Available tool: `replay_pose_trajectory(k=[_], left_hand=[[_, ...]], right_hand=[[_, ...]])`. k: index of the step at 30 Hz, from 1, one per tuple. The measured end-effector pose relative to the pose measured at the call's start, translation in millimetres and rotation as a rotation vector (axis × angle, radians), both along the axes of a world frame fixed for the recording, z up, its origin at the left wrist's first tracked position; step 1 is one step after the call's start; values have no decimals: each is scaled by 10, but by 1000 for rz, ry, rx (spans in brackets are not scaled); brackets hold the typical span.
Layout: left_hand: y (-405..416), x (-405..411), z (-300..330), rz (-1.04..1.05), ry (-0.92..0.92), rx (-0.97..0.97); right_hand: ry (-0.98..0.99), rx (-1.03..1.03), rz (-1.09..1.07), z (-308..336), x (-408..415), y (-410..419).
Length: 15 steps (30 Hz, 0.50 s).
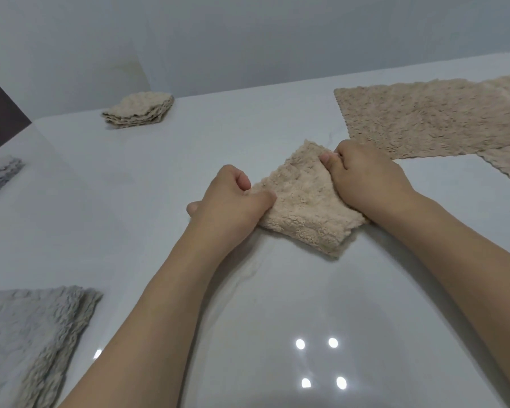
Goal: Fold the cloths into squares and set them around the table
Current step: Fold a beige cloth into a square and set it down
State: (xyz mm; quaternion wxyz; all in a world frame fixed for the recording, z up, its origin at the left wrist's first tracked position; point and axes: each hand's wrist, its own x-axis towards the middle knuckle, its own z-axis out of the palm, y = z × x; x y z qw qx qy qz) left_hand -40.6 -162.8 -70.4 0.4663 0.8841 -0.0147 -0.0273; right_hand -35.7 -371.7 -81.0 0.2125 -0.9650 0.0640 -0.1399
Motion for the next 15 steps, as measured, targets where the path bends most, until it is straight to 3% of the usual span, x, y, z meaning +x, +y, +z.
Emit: replay_pose_trajectory(k=[2,5,8,10,12,15], left_hand=[[22,12,3,63,-63,155],[45,24,23,97,-135,226],[-25,1,0,87,-207,328],[-23,-19,19,81,-370,421],[43,-53,63,-15,-538,352],[35,-226,124,-293,-552,248]], right_hand=[[45,20,94,20,-32,-24],[63,51,224,40,-79,-66],[22,14,217,25,-62,-54],[-8,11,205,14,-51,-51],[-50,22,173,-6,-31,-67],[-96,6,114,-29,4,-82]])
